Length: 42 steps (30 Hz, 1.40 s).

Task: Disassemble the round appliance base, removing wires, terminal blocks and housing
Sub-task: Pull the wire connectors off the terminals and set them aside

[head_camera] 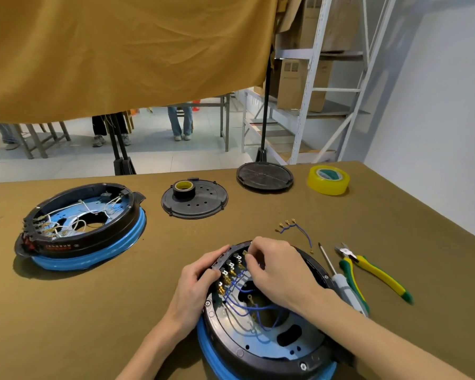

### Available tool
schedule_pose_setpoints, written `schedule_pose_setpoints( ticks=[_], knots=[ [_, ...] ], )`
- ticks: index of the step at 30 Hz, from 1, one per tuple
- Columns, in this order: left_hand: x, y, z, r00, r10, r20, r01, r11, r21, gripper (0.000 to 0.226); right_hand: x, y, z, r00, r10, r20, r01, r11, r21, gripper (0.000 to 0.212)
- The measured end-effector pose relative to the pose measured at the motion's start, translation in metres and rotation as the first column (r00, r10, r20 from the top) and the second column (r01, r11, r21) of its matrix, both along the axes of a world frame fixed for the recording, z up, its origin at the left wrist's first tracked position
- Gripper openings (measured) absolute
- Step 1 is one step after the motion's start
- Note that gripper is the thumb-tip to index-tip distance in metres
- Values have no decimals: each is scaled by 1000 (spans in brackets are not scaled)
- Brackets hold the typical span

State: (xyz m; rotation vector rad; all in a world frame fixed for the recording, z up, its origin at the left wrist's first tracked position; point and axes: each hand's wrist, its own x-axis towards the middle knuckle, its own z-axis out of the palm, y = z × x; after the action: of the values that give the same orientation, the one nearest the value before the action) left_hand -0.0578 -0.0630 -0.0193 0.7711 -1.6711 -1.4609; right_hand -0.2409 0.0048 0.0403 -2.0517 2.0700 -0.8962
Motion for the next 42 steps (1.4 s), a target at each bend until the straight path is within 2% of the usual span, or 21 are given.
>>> schedule_pose_setpoints(
  ticks=[3, 5, 7, 9, 11, 14, 18, 21, 24, 27, 29, 32, 36, 39, 42],
  knots=[
    [-1, 1, 0, 1000, 12, 9, -12, 1000, -24, 51, -6, -4, 8, 978, -15, 209, 38, 993, -108, 16],
    [-1, 1, 0, 1000, 15, 17, -15, 999, -28, 51, -17, -12, 14, 945, -27, 325, 71, 990, -123, 15],
    [-1, 1, 0, 1000, 13, 22, -12, 1000, -21, 51, -33, -21, 19, 919, -60, 391, 100, 991, -84, 14],
    [0, 0, 0, 1000, 14, 19, -14, 1000, -19, 52, -53, -31, 21, 849, -84, 521, 113, 993, -24, 13],
    [0, 1, 1, 1000, 9, 20, -9, 1000, -18, 52, -76, -44, 20, 797, -149, 585, 175, 984, 12, 14],
    [0, 1, 2, 999, 19, 33, -18, 1000, -22, 52, -104, -64, 9, 791, -304, 530, 288, 951, 115, 19],
    [1, 1, 2, 998, 26, 48, -25, 999, -28, 53, -119, -80, -17, 883, -419, 210, 357, 892, 278, 15],
    [2, 2, 2, 998, 21, 65, -20, 999, -25, 53, -112, -79, -20, 901, -424, 92, 401, 895, 197, 19],
    [2, 2, 2, 997, 20, 71, -18, 999, -27, 55, -91, -69, -6, 920, -345, 188, 353, 936, -10, 17],
    [2, 3, 2, 998, 12, 65, -11, 1000, -20, 57, -54, -47, 8, 966, -106, 236, 139, 982, -125, 16],
    [3, 4, 1, 998, 10, 60, -10, 1000, -8, 54, -29, -31, 11, 975, 28, 219, -11, 997, -75, 15],
    [4, 7, 2, 998, 24, 56, -23, 1000, -14, 48, -1, -15, 9, 973, 116, 197, -128, 991, 49, 13],
    [9, 13, 4, 997, 22, 81, -20, 1000, -21, 50, 15, -5, 4, 976, 155, 151, -163, 986, 46, 4],
    [14, 16, 7, 988, -44, 145, 50, 998, -41, 65, 15, 1, 4, 969, 162, 186, -172, 984, 37, 17],
    [16, 15, 8, 981, -65, 184, 76, 996, -54, 71, 16, 9, 2, 961, 212, 176, -237, 962, 138, 22]
  ],
)
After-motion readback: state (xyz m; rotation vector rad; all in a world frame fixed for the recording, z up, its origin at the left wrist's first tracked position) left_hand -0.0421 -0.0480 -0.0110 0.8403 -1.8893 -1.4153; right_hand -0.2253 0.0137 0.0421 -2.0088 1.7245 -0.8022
